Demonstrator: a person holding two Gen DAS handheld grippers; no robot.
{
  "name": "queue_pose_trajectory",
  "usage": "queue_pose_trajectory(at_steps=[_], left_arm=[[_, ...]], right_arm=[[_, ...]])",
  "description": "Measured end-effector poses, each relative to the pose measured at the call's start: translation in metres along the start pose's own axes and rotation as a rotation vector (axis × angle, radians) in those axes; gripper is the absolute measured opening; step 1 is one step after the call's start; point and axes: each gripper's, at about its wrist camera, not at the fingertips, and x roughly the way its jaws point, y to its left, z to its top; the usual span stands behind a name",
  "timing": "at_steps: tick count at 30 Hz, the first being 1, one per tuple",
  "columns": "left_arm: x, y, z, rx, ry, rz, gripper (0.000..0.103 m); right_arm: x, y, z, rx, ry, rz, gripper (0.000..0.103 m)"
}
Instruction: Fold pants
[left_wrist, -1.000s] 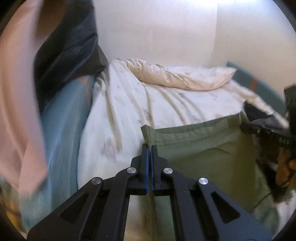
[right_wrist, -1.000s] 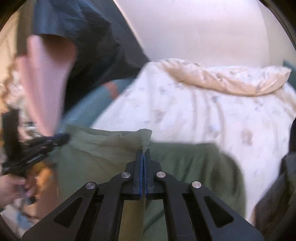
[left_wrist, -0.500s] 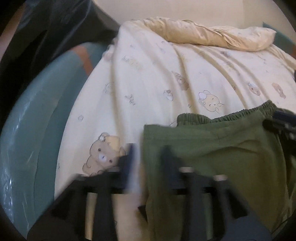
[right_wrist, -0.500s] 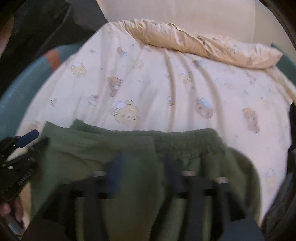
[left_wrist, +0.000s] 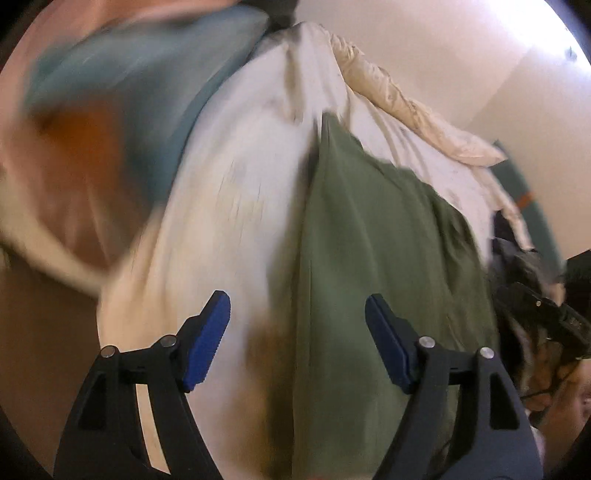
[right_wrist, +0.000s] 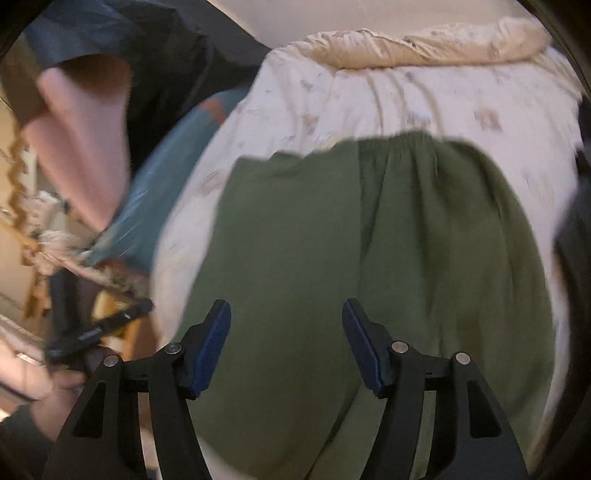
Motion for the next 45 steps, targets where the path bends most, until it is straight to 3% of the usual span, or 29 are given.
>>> queue_pose_trajectory(at_steps=[4, 7, 9, 12, 13, 15, 17, 18, 19, 21, 22, 23, 24, 28, 35, 37, 40, 42, 45], left_arm=[[-0.028, 0.007, -0.071, 0.07, 0.013, -0.043, 0.073], [-0.023, -0.001, -0.097, 0.19, 0.071, -0.028, 0.073], [-0.02, -0.005, -0.108, 0.257, 0.09, -0.055, 0.073], [-0.008, -0.003, -0.118, 0.288, 0.149, -0.042, 0.069], [-0.004, -0.003, -0.122, 0.307, 0.172, -0.06, 0.067], [0.001, -0.004, -0.128, 0.352, 0.155, -0.01, 0.065], [0.005, -0.007, -0.129, 0.372, 0.149, -0.031, 0.063], [0.008, -0.009, -0.129, 0.381, 0.153, -0.053, 0.059], [0.01, -0.012, -0.13, 0.397, 0.162, -0.08, 0.045], [0.014, -0.019, -0.132, 0.42, 0.172, -0.087, 0.036], [0.016, -0.021, -0.134, 0.425, 0.172, -0.084, 0.028], [0.019, -0.022, -0.134, 0.426, 0.176, -0.09, 0.015], [0.022, -0.024, -0.135, 0.429, 0.184, -0.093, 0.009], [0.015, -0.024, -0.128, 0.404, 0.209, -0.107, 0.005], [-0.031, -0.006, -0.111, 0.395, 0.16, -0.253, 0.004], [-0.032, -0.003, -0.112, 0.432, 0.156, -0.246, 0.004], [-0.012, -0.001, -0.123, 0.444, 0.24, -0.189, 0.004], [0.0, -0.001, -0.13, 0.461, 0.275, -0.115, 0.009], [0.001, 0.007, -0.128, 0.41, 0.312, -0.153, 0.015]], right_arm=[[-0.018, 0.005, -0.067, 0.026, 0.096, 0.009, 0.065], [-0.011, -0.001, -0.117, 0.07, 0.167, 0.022, 0.064], [-0.002, -0.005, -0.141, 0.12, 0.198, 0.056, 0.055], [0.015, 0.002, -0.158, 0.079, 0.234, 0.026, 0.053], [0.021, 0.004, -0.159, 0.06, 0.244, 0.021, 0.051], [0.032, 0.009, -0.161, -0.003, 0.26, -0.048, 0.05], [0.041, 0.007, -0.164, -0.027, 0.263, -0.077, 0.049], [0.047, 0.005, -0.165, -0.028, 0.272, -0.074, 0.041], [0.048, 0.006, -0.167, -0.038, 0.274, -0.063, 0.029], [0.046, 0.013, -0.167, -0.095, 0.254, -0.069, 0.022], [0.043, 0.017, -0.166, -0.111, 0.236, -0.066, 0.012], [0.041, 0.02, -0.166, -0.121, 0.221, -0.06, 0.01], [0.037, 0.022, -0.166, -0.129, 0.203, -0.065, 0.009], [0.013, 0.033, -0.164, -0.154, 0.155, -0.042, 0.003], [-0.028, 0.017, -0.146, -0.106, 0.146, -0.016, 0.001], [-0.017, 0.007, -0.149, -0.063, 0.19, -0.028, 0.0], [0.004, 0.001, -0.159, -0.065, 0.258, -0.105, 0.0], [0.013, -0.016, -0.166, 0.016, 0.347, -0.059, 0.0], [0.01, -0.018, -0.166, -0.009, 0.343, -0.09, 0.001]])
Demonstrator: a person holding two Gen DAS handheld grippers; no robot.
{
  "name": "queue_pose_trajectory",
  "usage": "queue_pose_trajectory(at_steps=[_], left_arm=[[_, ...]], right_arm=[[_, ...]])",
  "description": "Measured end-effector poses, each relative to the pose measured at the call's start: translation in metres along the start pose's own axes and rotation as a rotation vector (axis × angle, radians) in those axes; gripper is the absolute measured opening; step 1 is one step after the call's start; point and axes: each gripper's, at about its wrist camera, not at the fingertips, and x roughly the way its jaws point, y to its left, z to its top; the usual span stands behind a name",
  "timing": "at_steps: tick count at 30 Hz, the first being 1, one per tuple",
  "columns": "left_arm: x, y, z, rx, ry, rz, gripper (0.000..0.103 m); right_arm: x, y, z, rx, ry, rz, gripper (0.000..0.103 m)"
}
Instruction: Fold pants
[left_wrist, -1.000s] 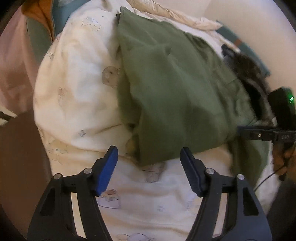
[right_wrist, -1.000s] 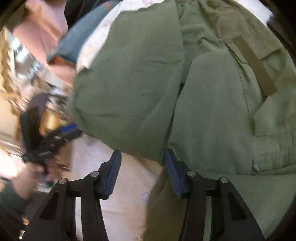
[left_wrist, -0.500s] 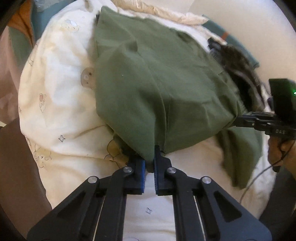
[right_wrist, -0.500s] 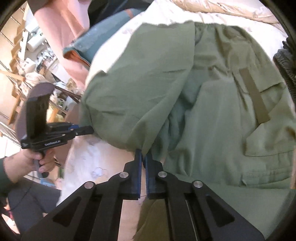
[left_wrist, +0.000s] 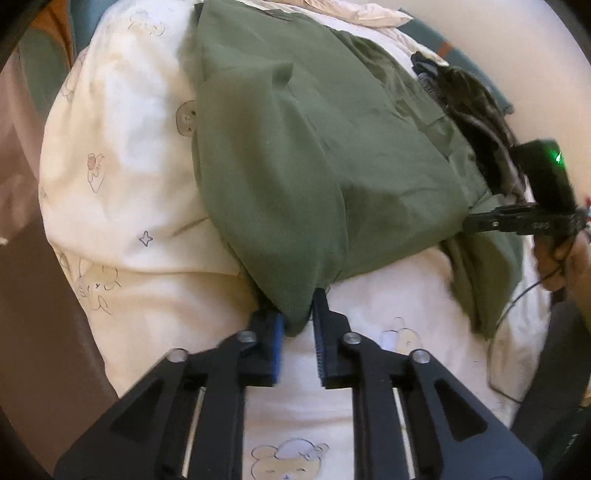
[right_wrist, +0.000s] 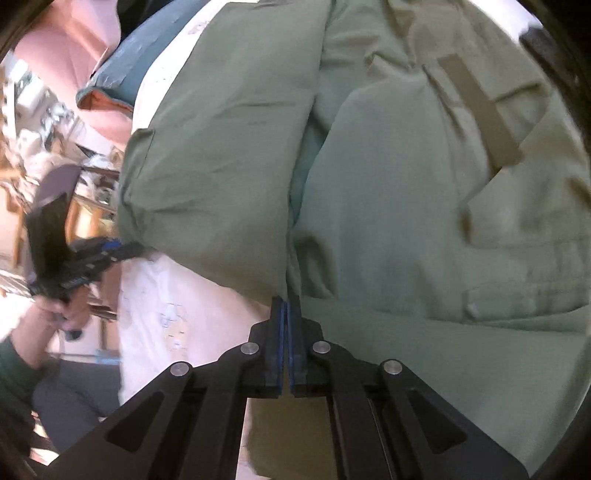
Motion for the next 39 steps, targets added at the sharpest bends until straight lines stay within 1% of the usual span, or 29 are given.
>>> queue_pose_trajectory(at_steps=[1, 2, 4, 5, 8, 10, 12, 13, 15, 16, 17, 18, 19, 20, 21, 22, 25, 27, 29, 30, 31, 33, 34, 35, 36, 38, 39], left_arm=[[-0.007, 0.001, 0.001, -0.008, -0.018, -0.025, 0.018], [-0.012, 0.003, 0.002, -0.015, -0.033, -0.046, 0.026], [-0.026, 0.007, 0.003, -0.02, -0.068, -0.082, 0.038], [-0.031, 0.009, 0.002, -0.021, -0.082, -0.083, 0.039], [-0.036, 0.015, 0.005, -0.049, -0.11, -0.086, 0.039], [-0.033, 0.024, 0.006, -0.091, -0.122, -0.067, 0.039], [-0.028, 0.033, 0.007, -0.13, -0.116, -0.091, 0.039], [-0.027, 0.038, 0.007, -0.151, -0.115, -0.116, 0.036], [-0.029, 0.044, 0.006, -0.18, -0.118, -0.154, 0.021], [-0.029, 0.042, 0.006, -0.166, -0.116, -0.151, 0.011], [-0.028, 0.04, 0.007, -0.147, -0.112, -0.13, 0.007], [-0.029, 0.036, 0.006, -0.124, -0.116, -0.116, 0.005], [-0.03, 0.035, 0.005, -0.121, -0.12, -0.118, 0.004], [-0.03, 0.033, 0.006, -0.113, -0.122, -0.121, 0.003], [-0.035, 0.029, 0.007, -0.091, -0.134, -0.122, 0.003], [-0.041, 0.025, 0.007, -0.06, -0.154, -0.124, 0.002], [-0.056, 0.026, 0.012, -0.041, -0.179, -0.134, 0.002], [-0.062, 0.028, 0.015, -0.027, -0.173, -0.132, 0.002], [-0.065, 0.023, 0.018, 0.016, -0.18, -0.132, 0.002], [-0.063, 0.023, 0.019, 0.018, -0.162, -0.128, 0.002], [-0.055, 0.025, 0.019, 0.017, -0.126, -0.122, 0.002], [-0.034, 0.026, 0.017, 0.026, -0.051, -0.085, 0.003], [-0.022, 0.029, 0.014, 0.011, -0.003, -0.07, 0.005], [-0.016, 0.03, 0.012, -0.001, 0.022, -0.064, 0.008], [-0.014, 0.029, 0.012, 0.004, 0.03, -0.025, 0.01], [-0.023, 0.027, 0.013, 0.017, 0.004, 0.006, 0.026], [-0.031, 0.025, 0.015, 0.027, -0.024, 0.018, 0.029]], right_arm=[[-0.004, -0.001, 0.002, 0.008, 0.001, 0.004, 0.004], [-0.007, -0.001, 0.003, 0.011, -0.002, 0.013, 0.007], [-0.015, -0.003, 0.005, 0.012, -0.022, 0.018, 0.007], [-0.023, -0.006, 0.008, 0.02, -0.043, 0.025, 0.007], [-0.035, -0.015, 0.012, 0.069, -0.116, 0.1, 0.01], [-0.033, -0.019, 0.016, 0.089, -0.134, 0.12, 0.012], [-0.029, -0.027, 0.017, 0.114, -0.155, 0.149, 0.012], [-0.025, -0.029, 0.018, 0.135, -0.154, 0.166, 0.012], [-0.013, -0.033, 0.02, 0.184, -0.141, 0.22, 0.012], [-0.01, -0.034, 0.02, 0.192, -0.134, 0.244, 0.012], [-0.005, -0.033, 0.02, 0.192, -0.121, 0.262, 0.012], [-0.003, -0.03, 0.018, 0.175, -0.111, 0.271, 0.012], [-0.004, -0.027, 0.017, 0.149, -0.12, 0.262, 0.01], [-0.007, -0.02, 0.018, 0.108, -0.139, 0.219, 0.006], [-0.01, -0.011, 0.019, 0.073, -0.157, 0.195, 0.0], [-0.015, -0.009, 0.019, 0.059, -0.169, 0.193, 0.0], [-0.035, -0.003, 0.018, 0.01, -0.197, 0.162, 0.0], [-0.047, -0.003, 0.019, -0.001, -0.208, 0.169, 0.0], [-0.054, 0.0, 0.021, -0.021, -0.211, 0.152, 0.0], [-0.053, 0.0, 0.021, -0.022, -0.196, 0.137, 0.0], [-0.048, -0.001, 0.021, -0.007, -0.174, 0.129, 0.0], [-0.023, -0.005, 0.018, 0.029, -0.093, 0.093, 0.0], [-0.012, -0.006, 0.016, 0.025, -0.059, 0.068, 0.0], [-0.003, -0.006, 0.013, 0.016, -0.026, 0.047, 0.001], [0.003, -0.006, 0.011, 0.018, -0.006, 0.038, 0.006], [-0.002, -0.004, 0.012, 0.019, -0.009, 0.017, 0.007], [-0.009, 0.001, 0.013, -0.012, -0.025, -0.018, 0.008]])
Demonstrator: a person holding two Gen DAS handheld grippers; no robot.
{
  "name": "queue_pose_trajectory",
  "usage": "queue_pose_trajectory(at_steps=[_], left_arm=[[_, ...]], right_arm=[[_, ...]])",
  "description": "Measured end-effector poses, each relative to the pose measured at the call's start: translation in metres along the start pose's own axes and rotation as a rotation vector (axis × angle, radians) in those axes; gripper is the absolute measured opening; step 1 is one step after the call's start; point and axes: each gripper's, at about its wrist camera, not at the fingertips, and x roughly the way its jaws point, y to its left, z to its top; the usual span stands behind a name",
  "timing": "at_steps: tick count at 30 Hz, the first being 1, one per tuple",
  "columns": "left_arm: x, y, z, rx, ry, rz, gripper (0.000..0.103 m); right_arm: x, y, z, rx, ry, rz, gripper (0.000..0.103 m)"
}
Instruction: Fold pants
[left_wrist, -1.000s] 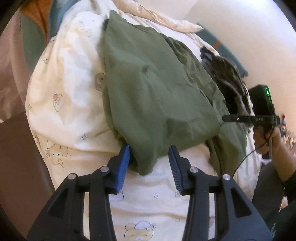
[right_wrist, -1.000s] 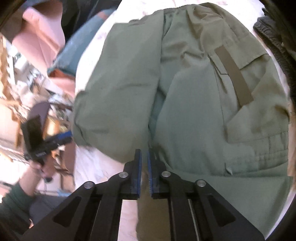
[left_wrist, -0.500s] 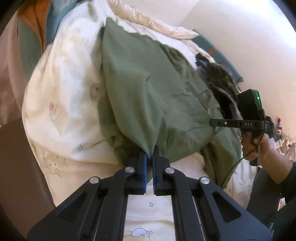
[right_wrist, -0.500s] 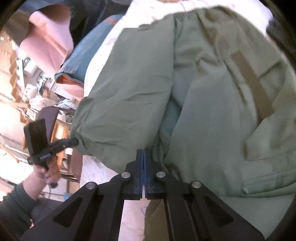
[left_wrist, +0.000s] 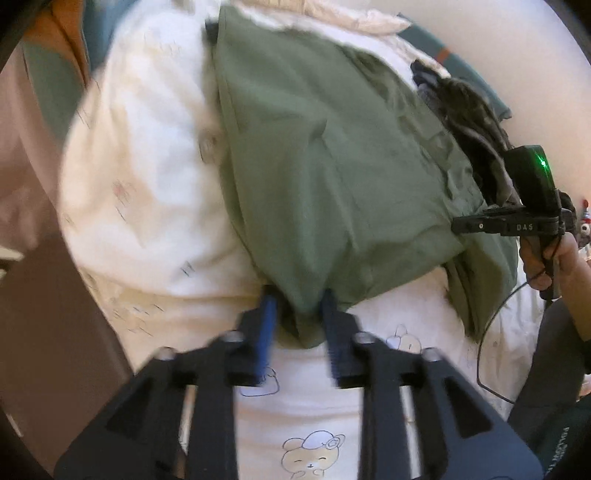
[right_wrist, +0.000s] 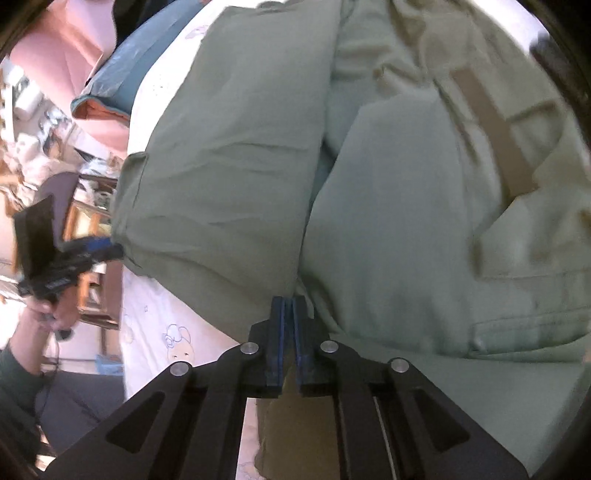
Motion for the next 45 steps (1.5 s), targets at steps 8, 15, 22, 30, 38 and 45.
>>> queue_pose_trajectory(at_steps=[8, 15, 22, 30, 38, 45], left_arm=[[-0.026, -0.027, 0.022, -0.008, -0.21, -0.033, 0.058], [0.069, -0.012, 0.022, -0.073, 0.036, 0.272, 0.06], [0.018, -0.076, 0.04, -0.03, -0.11, 0.295, 0.068], [-0.006, -0.153, 0.014, -0.078, -0.162, 0.156, 0.078], [0.05, -0.214, -0.057, -0.245, 0.004, -0.018, 0.074], [0.096, -0.25, -0.092, -0.218, 0.112, -0.049, 0.065]], right_arm=[[-0.015, 0.02, 0.013, -0.031, -0.16, 0.083, 0.008], [0.051, -0.002, 0.012, 0.018, -0.065, -0.041, 0.004], [-0.055, 0.002, 0.002, -0.086, -0.193, -0.051, 0.013], [-0.154, -0.052, -0.062, 0.137, -0.285, -0.151, 0.03], [-0.131, -0.098, -0.153, 0.36, -0.049, -0.205, 0.039], [-0.099, -0.124, -0.171, 0.494, 0.084, -0.138, 0.051]])
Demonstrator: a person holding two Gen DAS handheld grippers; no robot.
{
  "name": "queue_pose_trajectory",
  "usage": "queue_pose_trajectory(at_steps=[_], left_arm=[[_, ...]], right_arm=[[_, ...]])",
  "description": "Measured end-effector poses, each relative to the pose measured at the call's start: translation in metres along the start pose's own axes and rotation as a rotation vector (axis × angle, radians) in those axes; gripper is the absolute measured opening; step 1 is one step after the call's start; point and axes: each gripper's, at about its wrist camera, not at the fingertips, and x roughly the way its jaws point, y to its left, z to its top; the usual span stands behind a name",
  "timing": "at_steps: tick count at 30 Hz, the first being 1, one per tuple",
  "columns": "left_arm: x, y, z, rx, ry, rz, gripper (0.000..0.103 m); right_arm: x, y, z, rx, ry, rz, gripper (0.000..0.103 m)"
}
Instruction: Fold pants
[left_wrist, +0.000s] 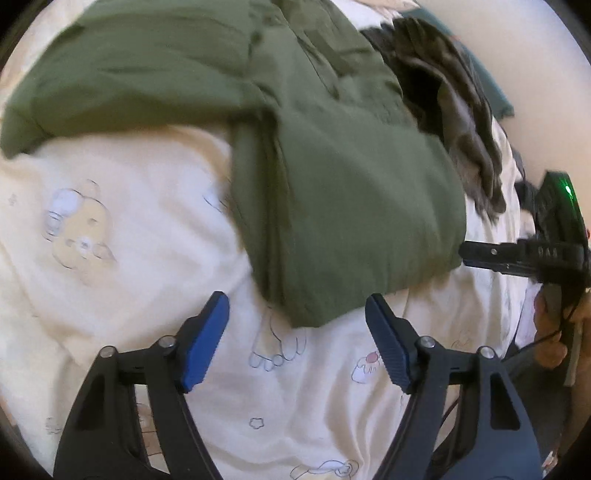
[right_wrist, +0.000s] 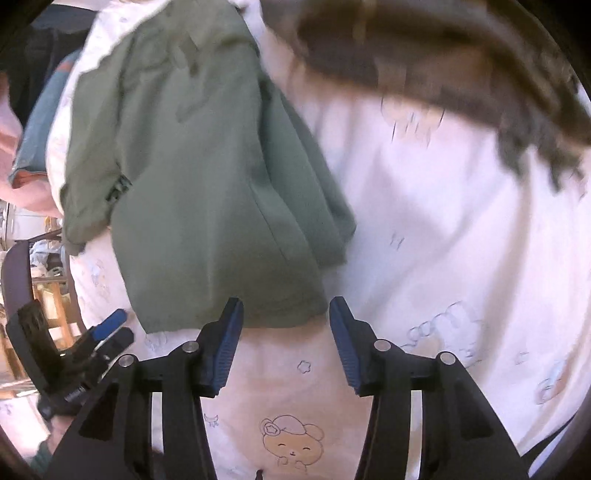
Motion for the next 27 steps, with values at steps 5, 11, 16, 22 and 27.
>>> queue_pose_trajectory(at_steps=[5, 11, 16, 22, 27], left_arm=[[0.009, -0.004, 0.001, 0.014, 0.045, 0.006, 0.006], [-0.018, -0.015, 0.003, 0.074, 0.037, 0.042, 0.005], [-0.054, -0.013, 0.024, 0.023, -0.043, -0.06, 0.005], [-0.076, -0.011, 0.091, -0.011, -0.143, -0.106, 0.005], [-0.065, 0.0, 0.148, -0.067, -0.232, 0.003, 0.009]], right_arm=[[-0.003, 0.02, -0.001, -0.106, -0.03, 0.004, 0.008], [-0.038, 0.053, -0.013, -0.247, -0.133, 0.112, 0.003], [-0.081, 0.061, -0.007, -0.254, -0.322, 0.308, 0.003], [-0.089, 0.066, 0.05, -0.205, -0.437, 0.329, 0.003], [-0.063, 0.058, 0.108, -0.123, -0.444, 0.317, 0.008]])
